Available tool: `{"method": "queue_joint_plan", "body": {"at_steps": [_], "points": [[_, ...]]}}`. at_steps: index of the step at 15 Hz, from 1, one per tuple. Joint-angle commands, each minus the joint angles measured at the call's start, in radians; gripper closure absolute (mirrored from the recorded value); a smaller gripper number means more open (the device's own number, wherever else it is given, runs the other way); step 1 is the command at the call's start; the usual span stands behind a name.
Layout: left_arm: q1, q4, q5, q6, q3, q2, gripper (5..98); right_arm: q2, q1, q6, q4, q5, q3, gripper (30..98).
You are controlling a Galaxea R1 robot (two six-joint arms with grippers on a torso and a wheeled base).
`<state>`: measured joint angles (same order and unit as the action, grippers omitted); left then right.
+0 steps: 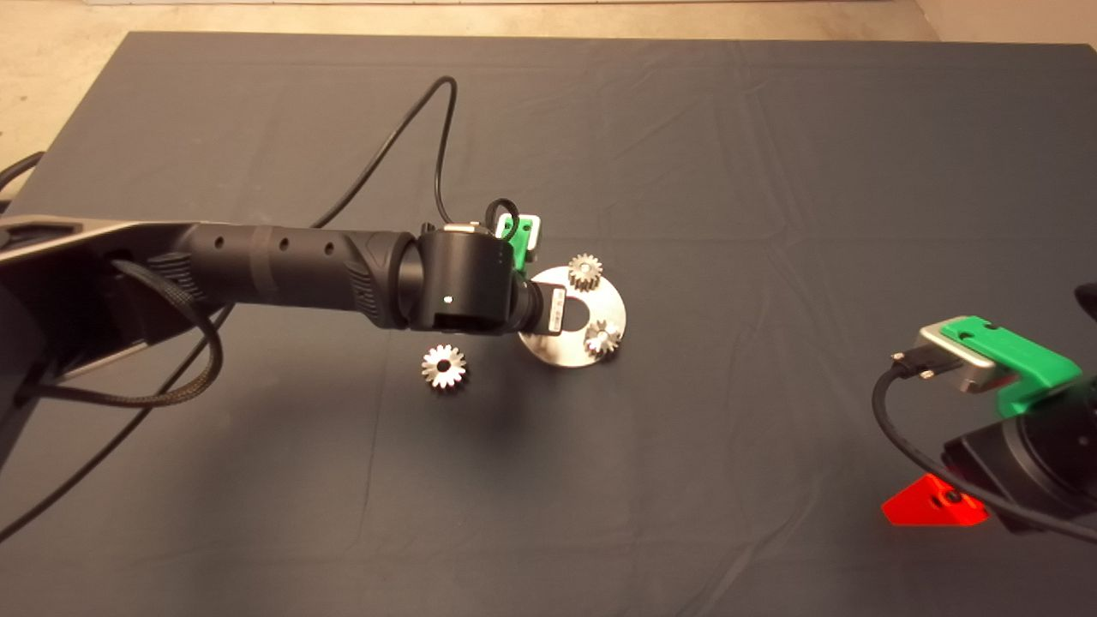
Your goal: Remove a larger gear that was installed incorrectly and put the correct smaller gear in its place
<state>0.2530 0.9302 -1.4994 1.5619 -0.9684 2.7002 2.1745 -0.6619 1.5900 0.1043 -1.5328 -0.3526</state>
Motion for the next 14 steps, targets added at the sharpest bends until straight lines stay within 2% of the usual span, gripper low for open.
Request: {"method": "queue_joint_plan", "body": {"at_steps": [1, 2, 3, 5, 7, 11, 13, 14], "points": [[0.048, -0.01, -0.01, 0.006, 0.074, -0.013, 60.0, 0.002, -0.013, 0.001, -0.026, -0.125, 0.002, 30.8], [0.086, -0.034, -0.015, 0.007, 0.107, -0.025, 56.3, 0.0, -0.012, 0.001, -0.026, -0.125, 0.002, 30.8], [0.1, -0.084, -0.03, 0.007, 0.119, -0.039, 55.1, 0.0, -0.012, 0.001, -0.026, -0.125, 0.002, 30.8], [0.114, -0.185, -0.046, -0.002, 0.161, -0.062, 53.9, 0.002, -0.012, 0.001, -0.029, -0.125, 0.0, 30.8], [0.127, -0.275, -0.09, 0.009, 0.237, -0.101, 50.3, 0.002, -0.01, 0.001, -0.038, -0.125, 0.0, 30.8], [0.131, -0.423, -0.09, 0.04, 0.338, -0.26, 45.2, -0.003, -0.01, 0.001, -0.044, -0.125, -0.002, 30.8], [0.149, -0.513, -0.085, 0.05, 0.418, -0.348, 41.0, -0.005, -0.008, 0.002, -0.043, -0.125, 0.0, 30.8], [0.179, -0.57, -0.087, 0.055, 0.43, -0.384, 40.1, -0.003, -0.008, 0.002, -0.043, -0.125, 0.002, 30.8]]}}
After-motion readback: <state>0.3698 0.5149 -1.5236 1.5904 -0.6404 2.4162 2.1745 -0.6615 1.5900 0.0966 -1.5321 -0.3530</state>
